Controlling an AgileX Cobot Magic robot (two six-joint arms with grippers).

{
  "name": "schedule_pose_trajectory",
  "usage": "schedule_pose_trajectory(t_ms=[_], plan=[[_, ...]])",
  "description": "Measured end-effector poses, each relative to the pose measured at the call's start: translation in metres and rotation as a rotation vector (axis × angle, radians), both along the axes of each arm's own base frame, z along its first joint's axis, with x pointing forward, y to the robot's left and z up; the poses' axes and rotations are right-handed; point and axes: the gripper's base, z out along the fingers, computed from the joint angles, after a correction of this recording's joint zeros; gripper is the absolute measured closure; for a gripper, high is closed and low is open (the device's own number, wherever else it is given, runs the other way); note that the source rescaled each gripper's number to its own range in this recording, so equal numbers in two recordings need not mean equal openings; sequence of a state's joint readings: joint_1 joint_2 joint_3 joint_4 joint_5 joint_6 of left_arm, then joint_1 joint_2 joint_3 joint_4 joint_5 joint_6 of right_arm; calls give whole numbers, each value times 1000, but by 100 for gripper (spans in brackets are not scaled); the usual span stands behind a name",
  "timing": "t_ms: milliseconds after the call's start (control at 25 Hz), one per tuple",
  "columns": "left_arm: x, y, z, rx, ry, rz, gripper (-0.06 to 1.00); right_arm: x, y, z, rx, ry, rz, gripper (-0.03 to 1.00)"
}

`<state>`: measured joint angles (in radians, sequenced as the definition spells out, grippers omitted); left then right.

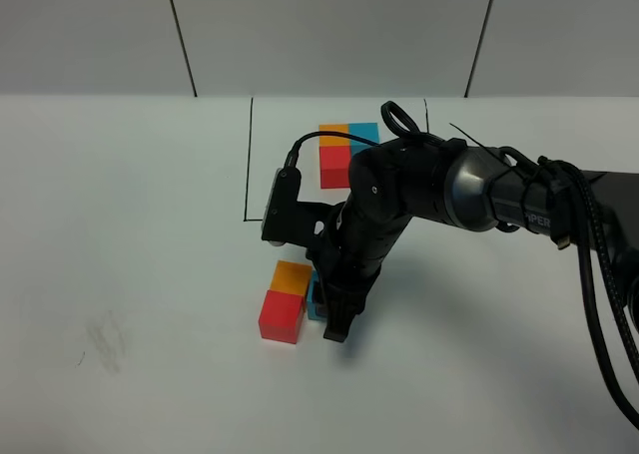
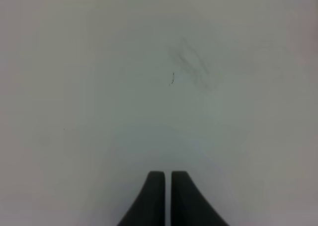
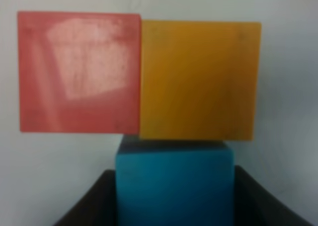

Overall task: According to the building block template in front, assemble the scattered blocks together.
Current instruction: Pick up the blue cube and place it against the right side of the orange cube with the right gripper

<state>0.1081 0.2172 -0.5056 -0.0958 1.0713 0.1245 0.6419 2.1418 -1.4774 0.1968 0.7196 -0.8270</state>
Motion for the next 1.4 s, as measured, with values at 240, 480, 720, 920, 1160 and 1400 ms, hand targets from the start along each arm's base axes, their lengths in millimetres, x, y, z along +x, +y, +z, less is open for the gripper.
schedule_pose_trajectory(t_ms=[240, 480, 720, 920, 1160, 1400], plan=[[0, 0, 0, 0, 0, 0, 94, 1, 1, 0, 11, -14, -5, 42], [0, 0, 0, 0, 0, 0, 94, 3, 1, 0, 13, -31, 4, 42], [0, 0, 0, 0, 0, 0, 94, 5, 1, 0, 12, -57, 18, 42], [0, 0, 0, 0, 0, 0, 94, 5, 2, 1, 13, -67, 26, 42], [0, 0, 0, 0, 0, 0, 94, 6, 2, 1, 13, -72, 30, 42], [0, 0, 0, 0, 0, 0, 94, 6, 2, 1, 13, -72, 30, 42]])
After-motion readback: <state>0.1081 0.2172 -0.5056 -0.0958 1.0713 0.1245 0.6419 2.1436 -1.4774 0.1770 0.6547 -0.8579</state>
